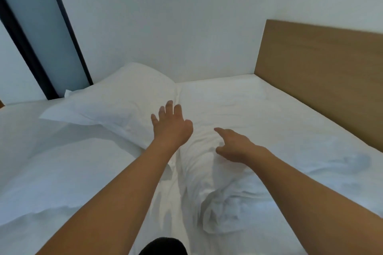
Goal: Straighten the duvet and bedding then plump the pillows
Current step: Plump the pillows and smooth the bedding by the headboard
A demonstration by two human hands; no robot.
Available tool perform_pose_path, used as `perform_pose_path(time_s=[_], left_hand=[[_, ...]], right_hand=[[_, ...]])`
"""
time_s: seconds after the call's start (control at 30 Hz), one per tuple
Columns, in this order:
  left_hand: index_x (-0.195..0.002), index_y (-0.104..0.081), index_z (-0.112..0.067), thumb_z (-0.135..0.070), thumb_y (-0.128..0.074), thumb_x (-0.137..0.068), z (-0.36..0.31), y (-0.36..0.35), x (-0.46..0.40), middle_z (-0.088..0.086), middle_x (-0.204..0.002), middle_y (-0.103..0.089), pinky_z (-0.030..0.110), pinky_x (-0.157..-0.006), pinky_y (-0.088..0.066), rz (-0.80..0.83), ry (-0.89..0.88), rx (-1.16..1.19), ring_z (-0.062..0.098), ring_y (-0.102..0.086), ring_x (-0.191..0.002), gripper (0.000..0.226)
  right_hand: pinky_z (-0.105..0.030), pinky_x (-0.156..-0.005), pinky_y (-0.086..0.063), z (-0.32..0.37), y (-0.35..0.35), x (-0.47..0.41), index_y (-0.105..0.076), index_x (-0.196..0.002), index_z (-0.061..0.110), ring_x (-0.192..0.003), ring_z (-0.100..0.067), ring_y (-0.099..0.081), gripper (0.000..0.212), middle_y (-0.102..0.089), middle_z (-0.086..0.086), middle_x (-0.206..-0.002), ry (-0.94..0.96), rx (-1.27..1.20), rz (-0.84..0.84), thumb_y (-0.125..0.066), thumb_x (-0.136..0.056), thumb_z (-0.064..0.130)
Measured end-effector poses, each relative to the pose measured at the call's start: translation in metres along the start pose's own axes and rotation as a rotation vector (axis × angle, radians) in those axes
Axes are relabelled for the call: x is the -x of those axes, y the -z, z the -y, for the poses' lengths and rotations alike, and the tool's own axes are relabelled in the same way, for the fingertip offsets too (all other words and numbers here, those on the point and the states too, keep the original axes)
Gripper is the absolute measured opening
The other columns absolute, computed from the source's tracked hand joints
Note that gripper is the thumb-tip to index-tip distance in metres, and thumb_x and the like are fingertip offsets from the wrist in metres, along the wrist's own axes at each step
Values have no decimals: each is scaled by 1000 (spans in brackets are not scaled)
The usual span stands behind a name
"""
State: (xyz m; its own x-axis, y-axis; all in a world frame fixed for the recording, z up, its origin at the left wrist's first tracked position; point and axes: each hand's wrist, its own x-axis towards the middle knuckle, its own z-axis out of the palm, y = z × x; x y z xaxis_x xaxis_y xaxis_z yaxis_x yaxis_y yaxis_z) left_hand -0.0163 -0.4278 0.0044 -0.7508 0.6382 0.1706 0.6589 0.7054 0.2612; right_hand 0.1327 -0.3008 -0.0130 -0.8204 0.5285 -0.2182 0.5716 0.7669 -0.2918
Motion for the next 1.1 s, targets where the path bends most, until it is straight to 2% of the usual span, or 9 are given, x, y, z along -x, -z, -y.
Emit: perform_pose_path(time_s=[0.2,0.3,0.4,0.5,0.7,0.8,0.9,1.03,1.1], left_hand=[[-150,-17,-19,-38,-35,-97,-49,-32,45,6,-161,1,59,-115,-13,-41,-19,237,30,-5,-147,59],[-153,-7,-28,-53,-28,-98,-70,-80,80,-1,-162,8,65,-113,-8,120,21,301,27,4,-148,65],[-153,6,-39,-71,-18,-91,-84,-130,110,-7,-161,15,73,-106,3,320,-2,189,24,18,-147,73],[-152,12,-40,-75,-13,-89,-86,-156,126,-8,-161,17,77,-102,4,292,-67,23,27,22,-146,77],[-148,19,-45,-73,-12,-90,-80,-169,132,-10,-159,23,76,-104,0,321,-90,-71,27,23,-145,72],[-147,20,-46,-68,-15,-94,-81,-157,136,-10,-158,27,73,-107,-3,474,-48,-46,28,26,-145,67],[-150,12,-45,-63,-20,-95,-82,-127,126,-8,-161,20,67,-112,-8,606,-5,7,30,18,-147,65],[-153,-5,-36,-70,-11,-76,-89,-90,110,-2,-163,0,57,-115,-16,695,28,77,28,-3,-149,84],[-154,-9,-32,-69,-14,-78,-93,-82,116,1,-163,-2,56,-115,-16,666,50,140,28,-6,-148,85]], right_hand=[[-51,-119,-4,-68,-15,46,-12,-155,28,-148,-24,-13,65,-14,-4,-162,-219,58,-206,-34,-95,43],[-52,-119,6,-102,-44,73,-4,-156,31,-150,-23,5,62,3,0,-164,-290,86,-263,-20,-100,51],[-52,-116,13,-127,-71,88,5,-155,37,-149,-22,17,62,16,4,-163,-323,91,-279,-12,-99,58],[-52,-115,16,-149,-98,91,11,-153,38,-147,-20,22,62,22,5,-161,-311,104,-274,-8,-99,59],[-53,-113,23,-158,-132,76,21,-151,37,-143,-18,33,62,34,6,-156,-319,48,-233,-5,-98,57],[-55,-114,20,-149,-117,76,18,-152,33,-144,-20,31,64,32,4,-157,-342,0,-60,-8,-99,56],[-53,-118,10,-139,-74,88,5,-156,28,-149,-23,18,65,19,1,-162,-363,-97,88,-15,-101,56],[-50,-119,-9,-127,-18,110,-13,-156,17,-150,-27,-3,69,-5,-4,-164,-467,-274,85,-28,-99,54],[-48,-117,-21,-118,-8,118,-26,-151,12,-145,-31,-22,67,-25,-10,-158,-495,-428,8,-35,-98,50]])
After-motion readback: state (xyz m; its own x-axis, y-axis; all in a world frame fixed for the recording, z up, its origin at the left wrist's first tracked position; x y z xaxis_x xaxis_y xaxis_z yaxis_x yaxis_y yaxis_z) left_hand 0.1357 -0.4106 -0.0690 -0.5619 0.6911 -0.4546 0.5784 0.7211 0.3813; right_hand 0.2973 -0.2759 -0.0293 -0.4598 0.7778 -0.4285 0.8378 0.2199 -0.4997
